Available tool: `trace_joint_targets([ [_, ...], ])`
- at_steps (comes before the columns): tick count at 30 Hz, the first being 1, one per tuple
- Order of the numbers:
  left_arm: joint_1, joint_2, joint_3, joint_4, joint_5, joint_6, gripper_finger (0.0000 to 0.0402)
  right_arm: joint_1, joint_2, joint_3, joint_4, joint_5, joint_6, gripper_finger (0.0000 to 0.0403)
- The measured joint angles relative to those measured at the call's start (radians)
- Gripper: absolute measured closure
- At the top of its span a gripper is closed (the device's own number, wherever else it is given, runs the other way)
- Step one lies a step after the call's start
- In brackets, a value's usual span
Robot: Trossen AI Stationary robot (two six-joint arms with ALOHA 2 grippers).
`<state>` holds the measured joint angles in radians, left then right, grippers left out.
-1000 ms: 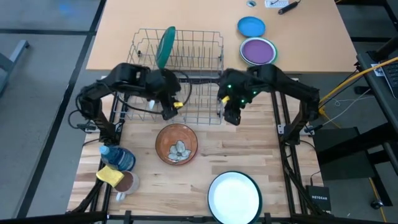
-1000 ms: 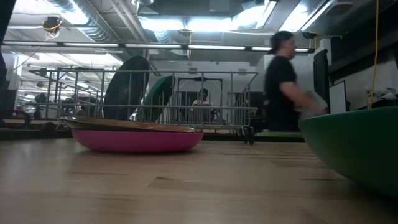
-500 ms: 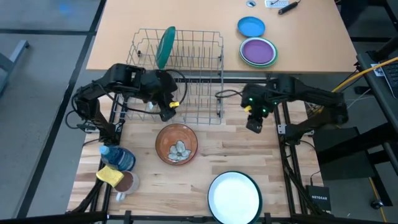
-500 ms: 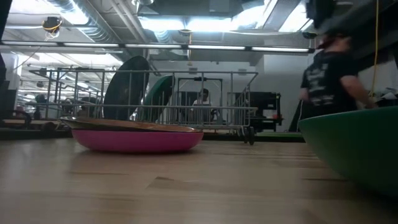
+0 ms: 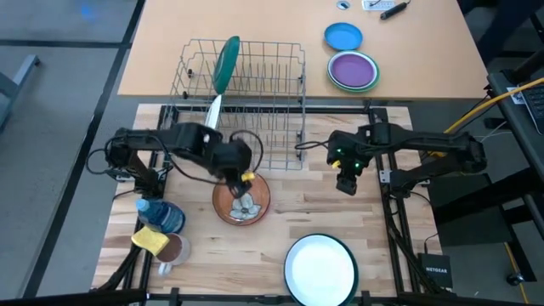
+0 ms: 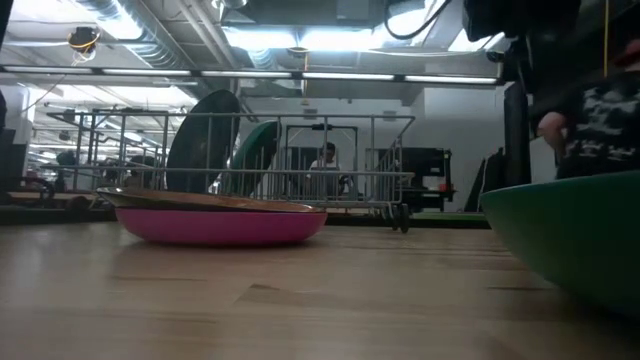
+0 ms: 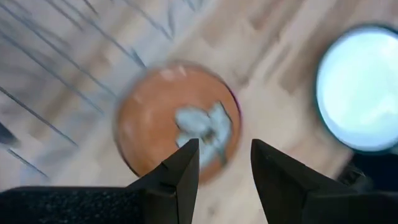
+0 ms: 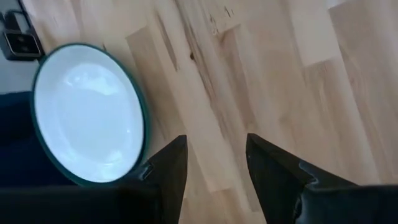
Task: Sort dishes
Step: Put the brown plate on the dish rack
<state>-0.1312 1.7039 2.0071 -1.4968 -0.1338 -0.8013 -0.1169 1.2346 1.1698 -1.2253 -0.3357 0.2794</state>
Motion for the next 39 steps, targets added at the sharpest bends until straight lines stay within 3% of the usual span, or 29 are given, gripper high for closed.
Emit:
trace_joint_targets([
  [6,-0.096,0.002,-0.125,0.079,0.123,-0.044,0.0267,0.000,0.000,-0.052,0.073,-0.008,-0.091,0.0235],
  [13,-0.226,0.000,-0.232,0.148,0.156,0.258,0.0267,0.000,0.000,-0.066,0.169,-0.046,-0.112,0.0235],
  [19,-0.312,0.000,-0.328,0.152,0.138,0.546,0.0267,0.000,0.000,-0.066,0.263,-0.051,-0.097,0.0235],
  [22,-0.339,0.000,-0.389,0.164,0.098,0.619,0.0267,0.000,0.000,-0.066,0.307,-0.050,-0.096,0.0235],
  [39,-0.359,0.000,-0.745,0.503,-0.013,0.656,0.0267,0.000,0.001,-0.066,0.373,-0.041,-0.001,0.0235],
])
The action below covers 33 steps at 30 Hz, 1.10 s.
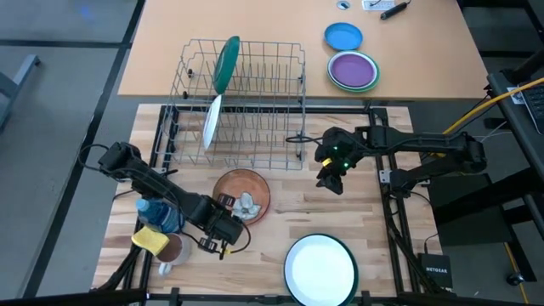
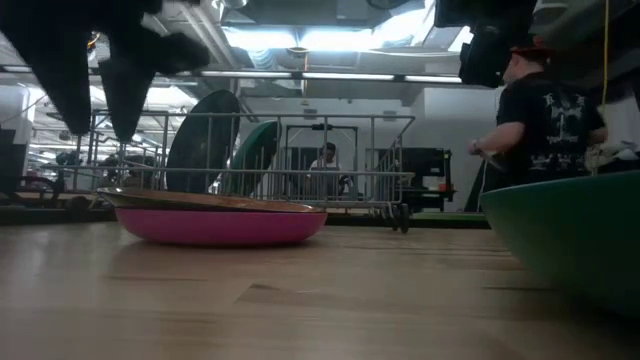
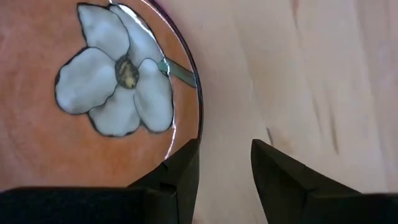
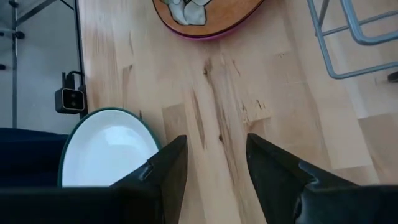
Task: Sort dishes
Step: Put the brown plate on the dish rack
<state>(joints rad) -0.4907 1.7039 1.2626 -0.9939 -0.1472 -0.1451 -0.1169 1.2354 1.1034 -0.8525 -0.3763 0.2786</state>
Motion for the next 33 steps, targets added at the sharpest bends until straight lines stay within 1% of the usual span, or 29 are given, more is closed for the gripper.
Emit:
trace_joint_targets([
  [2,0.000,0.000,-0.037,0.030,-0.021,0.009,0.0267,0.000,0.000,0.000,0.002,0.001,0.006,0.0235],
  [5,0.000,0.000,-0.084,0.068,-0.079,0.022,0.0267,0.000,0.000,0.000,0.013,0.001,0.007,0.0235],
  [8,0.001,0.000,-0.117,0.070,-0.120,0.022,0.0267,0.000,0.000,0.000,0.030,0.001,0.016,0.0235],
  [16,0.000,0.000,-0.197,0.132,-0.127,0.022,0.0267,0.000,0.000,0.000,0.045,0.002,0.035,0.0235],
  [21,0.001,0.000,-0.238,0.202,-0.167,0.022,0.0267,0.000,0.000,0.000,0.045,0.019,0.035,0.0235],
  [27,0.000,0.000,-0.242,0.206,-0.232,0.023,0.0269,0.000,0.000,0.000,0.044,0.027,0.035,0.0235],
  [30,0.001,0.000,-0.242,0.207,-0.241,0.023,0.0290,0.000,0.000,0.000,0.044,0.027,0.039,0.0235],
  [33,0.000,0.000,-0.242,0.218,-0.240,0.023,0.0331,0.000,0.000,0.000,0.044,0.027,0.039,0.0235],
])
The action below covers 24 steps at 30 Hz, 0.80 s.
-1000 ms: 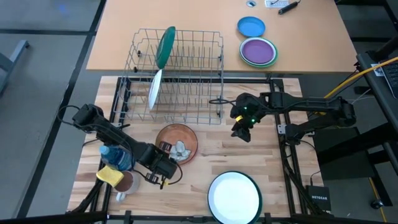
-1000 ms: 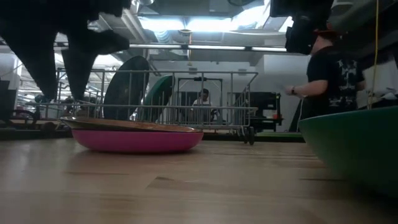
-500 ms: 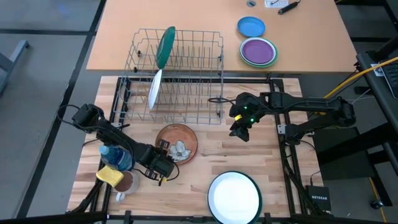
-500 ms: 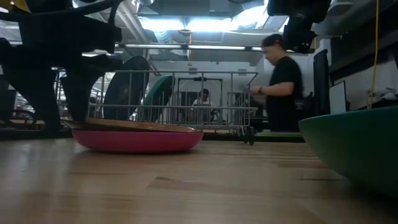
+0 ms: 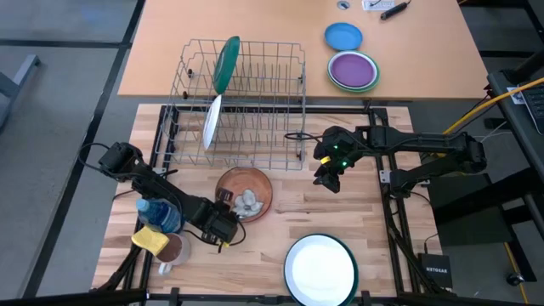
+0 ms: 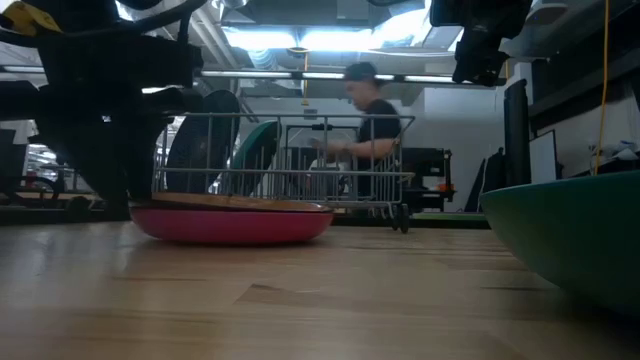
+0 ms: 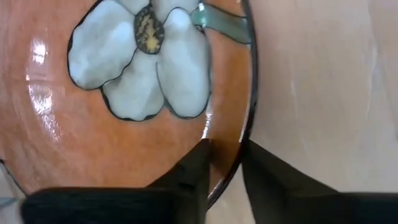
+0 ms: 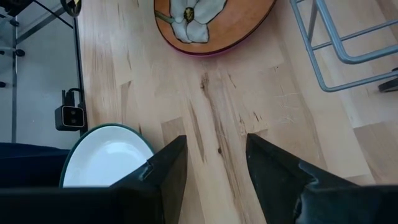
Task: Sort dishes
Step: Put the brown plate on the dish rack
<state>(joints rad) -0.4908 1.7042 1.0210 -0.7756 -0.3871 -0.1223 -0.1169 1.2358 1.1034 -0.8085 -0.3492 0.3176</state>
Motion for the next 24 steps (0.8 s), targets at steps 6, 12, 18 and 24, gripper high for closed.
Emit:
trace_joint_targets([
  [6,0.001,0.000,0.001,0.053,-0.016,0.003,0.0392,0.000,0.000,0.000,0.000,0.000,0.000,0.0235],
  [12,0.001,0.000,0.014,0.105,0.001,-0.040,0.0398,0.000,0.000,0.000,0.000,0.000,0.001,0.0235],
  [18,0.000,0.000,0.071,0.116,0.009,-0.136,0.0401,0.000,0.000,0.000,0.000,0.000,0.000,0.0235],
  [24,0.001,0.000,0.108,0.137,0.016,-0.233,0.0401,0.000,0.000,0.000,0.000,0.000,0.001,0.0235],
])
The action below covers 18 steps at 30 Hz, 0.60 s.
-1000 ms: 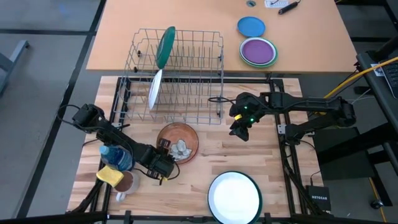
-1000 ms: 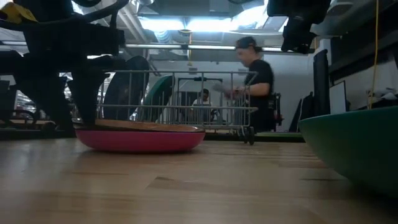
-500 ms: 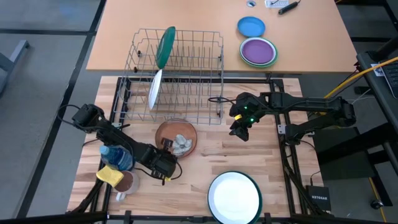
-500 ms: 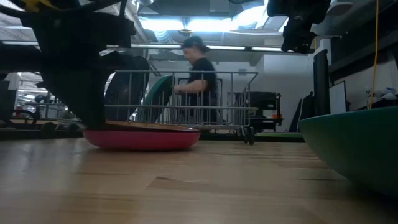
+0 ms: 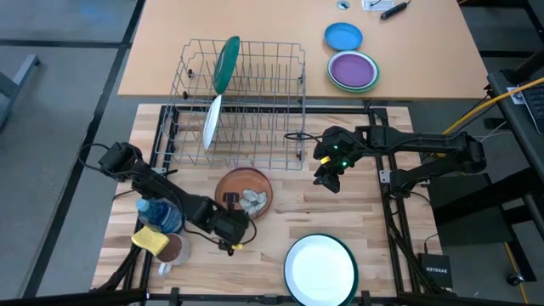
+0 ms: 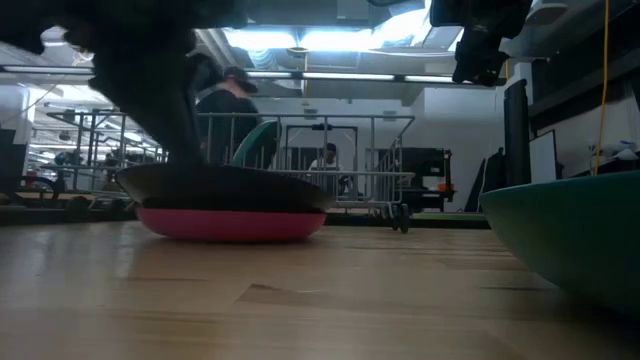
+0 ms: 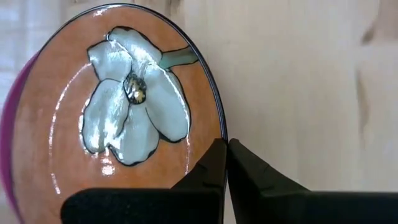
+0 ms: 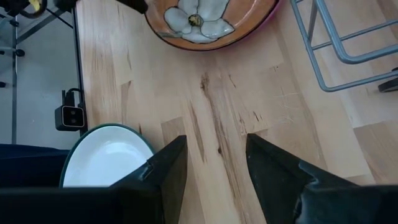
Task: Sort dishes
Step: Put the brown plate on the dish rack
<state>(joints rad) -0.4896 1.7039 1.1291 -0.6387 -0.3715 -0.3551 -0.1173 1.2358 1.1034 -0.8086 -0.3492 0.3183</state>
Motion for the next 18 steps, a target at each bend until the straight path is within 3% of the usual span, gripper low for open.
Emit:
trace_joint_targets([
  [10,-0.001,0.000,0.005,0.223,0.064,-0.210,0.0400,0.000,0.000,0.000,0.037,-0.051,0.001,0.0235],
  [18,-0.001,0.000,0.005,0.231,0.062,-0.212,0.0401,0.027,0.000,0.000,0.176,-0.062,-0.001,0.0235],
])
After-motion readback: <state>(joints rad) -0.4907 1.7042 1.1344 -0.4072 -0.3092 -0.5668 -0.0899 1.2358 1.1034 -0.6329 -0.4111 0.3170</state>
